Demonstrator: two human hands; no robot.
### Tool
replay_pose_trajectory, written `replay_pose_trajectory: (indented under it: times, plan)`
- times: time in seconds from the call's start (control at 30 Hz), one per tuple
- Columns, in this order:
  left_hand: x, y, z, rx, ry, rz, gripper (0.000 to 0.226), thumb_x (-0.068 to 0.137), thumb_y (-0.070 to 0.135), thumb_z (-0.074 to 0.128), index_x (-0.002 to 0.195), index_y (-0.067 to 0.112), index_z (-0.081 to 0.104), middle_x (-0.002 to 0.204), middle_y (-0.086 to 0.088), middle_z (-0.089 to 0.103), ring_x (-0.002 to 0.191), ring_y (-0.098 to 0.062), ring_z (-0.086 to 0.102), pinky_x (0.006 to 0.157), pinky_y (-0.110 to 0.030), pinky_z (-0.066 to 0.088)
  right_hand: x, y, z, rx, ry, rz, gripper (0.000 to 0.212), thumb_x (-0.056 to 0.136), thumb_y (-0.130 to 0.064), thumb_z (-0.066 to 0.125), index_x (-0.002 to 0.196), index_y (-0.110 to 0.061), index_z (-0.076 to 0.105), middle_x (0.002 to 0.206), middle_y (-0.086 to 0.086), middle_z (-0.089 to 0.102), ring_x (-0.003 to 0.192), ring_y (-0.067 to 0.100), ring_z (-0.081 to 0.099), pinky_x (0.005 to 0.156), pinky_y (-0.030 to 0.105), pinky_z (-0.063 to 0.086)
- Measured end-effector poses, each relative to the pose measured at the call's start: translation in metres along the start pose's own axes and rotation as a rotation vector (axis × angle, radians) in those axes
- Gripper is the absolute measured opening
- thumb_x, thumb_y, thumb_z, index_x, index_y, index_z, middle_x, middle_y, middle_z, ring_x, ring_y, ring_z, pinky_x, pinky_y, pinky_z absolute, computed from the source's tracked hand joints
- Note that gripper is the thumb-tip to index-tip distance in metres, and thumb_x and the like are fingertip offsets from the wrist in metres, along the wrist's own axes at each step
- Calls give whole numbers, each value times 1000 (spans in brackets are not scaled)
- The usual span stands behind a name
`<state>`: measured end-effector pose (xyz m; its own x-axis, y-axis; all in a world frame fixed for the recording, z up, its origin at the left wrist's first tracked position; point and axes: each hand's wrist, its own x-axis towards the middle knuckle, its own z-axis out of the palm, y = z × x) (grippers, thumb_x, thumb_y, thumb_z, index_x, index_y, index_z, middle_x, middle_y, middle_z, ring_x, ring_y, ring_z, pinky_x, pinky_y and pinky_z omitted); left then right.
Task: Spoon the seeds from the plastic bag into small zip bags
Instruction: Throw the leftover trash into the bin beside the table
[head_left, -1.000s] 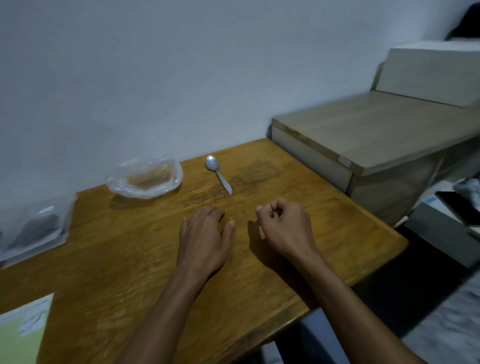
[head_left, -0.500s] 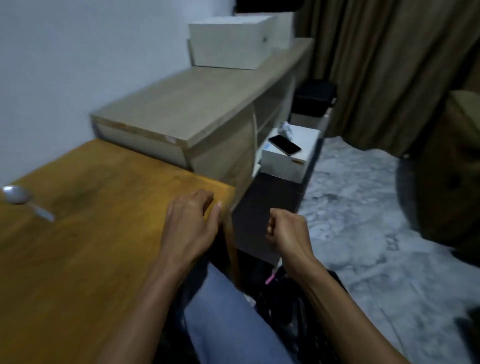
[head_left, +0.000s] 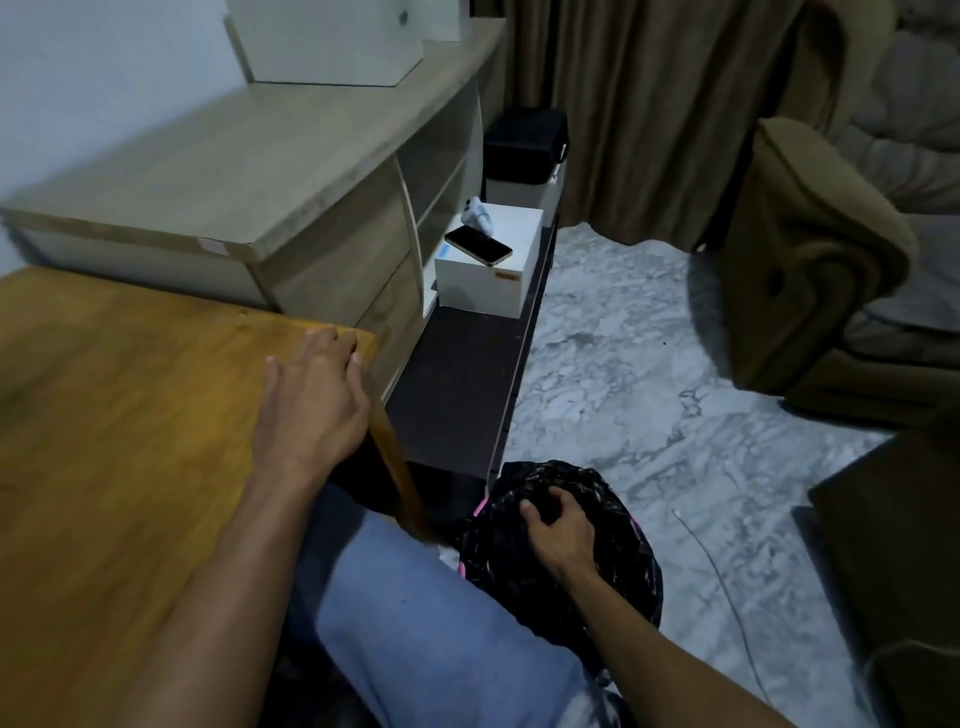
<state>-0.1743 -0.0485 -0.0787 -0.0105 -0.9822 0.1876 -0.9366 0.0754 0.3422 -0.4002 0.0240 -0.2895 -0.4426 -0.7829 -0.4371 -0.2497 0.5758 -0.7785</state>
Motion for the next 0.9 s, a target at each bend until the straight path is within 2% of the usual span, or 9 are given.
replay_pose_trajectory:
  times: [0.2,0.33,0.4,0.47,0.57,0.63,0.73,0.8,0.9]
  plan:
    - [0,-3,1,-4,-20,25,37,107,21,36,137,9,55,147,-13,52,143,-33,40,117,-62,24,-2,8,12,27,-7,64,76,87,-40,74,149,-10,42,143,18,55,132,34,51,109,39,45]
    - [0,-7,2,-14,-2,37,38,106,21,38,139,10,55,149,-11,51,145,-31,38,118,-61,23,-7,-5,15,40,-6,18,68,87,-37,74,144,-10,49,137,17,60,126,32,56,105,36,47]
    - [1,-9,3,-52,3,47,35,105,19,41,134,11,59,141,-9,57,138,-31,46,115,-62,29,-14,-24,15,54,-2,-48,57,89,-36,73,137,-12,55,133,14,62,122,29,58,99,33,49]
    - [0,-11,-1,-136,27,38,26,102,17,47,119,12,66,125,-7,65,120,-31,57,109,-58,39,-27,-53,15,111,-9,-157,44,90,-33,72,129,-16,61,127,8,65,117,24,61,90,28,48]
    - [-11,-15,-16,-217,78,-41,20,99,20,57,110,10,70,109,-7,72,101,-26,65,92,-38,51,-60,-113,11,258,-2,-390,25,92,-29,70,117,-25,65,116,-4,67,108,13,63,82,19,48]
    - [-24,-24,-24,-203,98,-72,23,96,24,63,115,14,71,111,-4,73,102,-22,66,88,-30,49,-88,-156,8,309,-15,-601,18,91,-26,70,108,-29,67,105,-7,67,95,4,65,74,16,50]
    - [-43,-45,-39,-205,124,-130,38,91,30,70,127,16,68,124,-2,71,114,-16,65,100,-26,47,-131,-208,12,359,-138,-852,15,89,-24,73,102,-30,68,94,-8,68,82,8,65,67,18,52]
    - [-59,-66,-53,-193,157,-199,41,89,33,70,128,21,67,124,2,71,114,-12,64,102,-30,49,-158,-235,25,371,-283,-960,14,87,-25,74,99,-32,69,92,-10,68,83,10,65,66,21,53]
    - [-85,-101,-76,-200,183,-310,43,86,32,66,129,31,64,123,12,70,112,2,64,96,-31,54,-187,-263,58,279,-490,-1059,12,87,-27,73,98,-31,69,92,-11,69,87,9,66,68,26,55]
